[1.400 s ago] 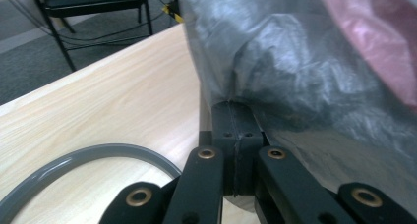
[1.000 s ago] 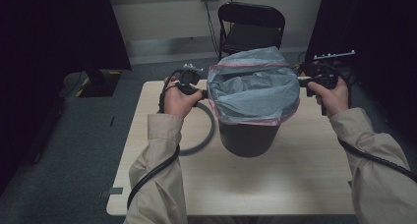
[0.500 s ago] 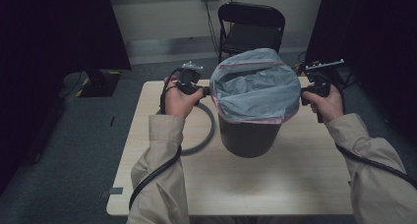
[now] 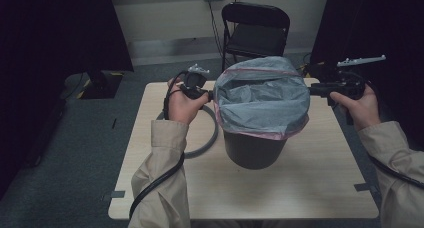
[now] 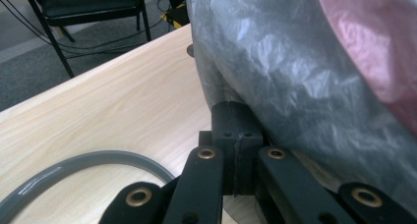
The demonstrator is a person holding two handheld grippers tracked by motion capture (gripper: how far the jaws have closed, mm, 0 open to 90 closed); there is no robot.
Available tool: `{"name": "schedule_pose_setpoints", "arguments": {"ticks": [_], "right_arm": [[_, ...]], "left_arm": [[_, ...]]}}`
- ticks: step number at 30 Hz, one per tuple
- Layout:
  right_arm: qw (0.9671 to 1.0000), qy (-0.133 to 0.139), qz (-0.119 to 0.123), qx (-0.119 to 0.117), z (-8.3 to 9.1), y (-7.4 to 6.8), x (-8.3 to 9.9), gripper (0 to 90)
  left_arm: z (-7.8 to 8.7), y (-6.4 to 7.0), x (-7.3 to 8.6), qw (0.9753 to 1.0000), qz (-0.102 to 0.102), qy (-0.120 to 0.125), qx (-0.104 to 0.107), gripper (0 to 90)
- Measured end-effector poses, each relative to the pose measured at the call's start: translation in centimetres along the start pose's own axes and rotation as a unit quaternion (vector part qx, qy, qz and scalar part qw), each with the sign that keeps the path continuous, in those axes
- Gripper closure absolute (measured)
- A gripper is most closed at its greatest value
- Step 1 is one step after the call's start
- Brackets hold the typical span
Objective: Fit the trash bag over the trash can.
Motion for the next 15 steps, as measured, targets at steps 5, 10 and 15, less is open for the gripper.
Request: {"name": "schedule_pose_setpoints", "arguments": {"ticks": [5, 10, 15], "right_arm": [[0.9999, -0.006, 0.004, -0.011, -2.0, 0.0, -0.1, 58.5], [0.9987, -0.009, -0.035, -0.036, -3.9, 0.6, 0.4, 85.2], [0.9977, -0.028, -0.038, -0.048, -6.1, 0.5, 1.0, 90.0]], "left_arm": [[-0.4, -0.3, 0.2, 1.0000, 0.003, -0.005, 0.003, 90.0], [-0.8, -0.9, 0.3, 0.9999, 0.011, -0.011, 0.004, 90.0], [-1.1, -1.3, 0.4, 0.9997, 0.016, -0.018, 0.006, 90.0]]}}
Point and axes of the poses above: each handheld gripper's, and its own axes: z roughly backward along the jaws, x roughly out of its underside, y roughly to its right, the point moved 1 cm from there along -z, roughly forward along the jaws, and after that the axes turned 15 degrees about y, right-handed, at the moved point
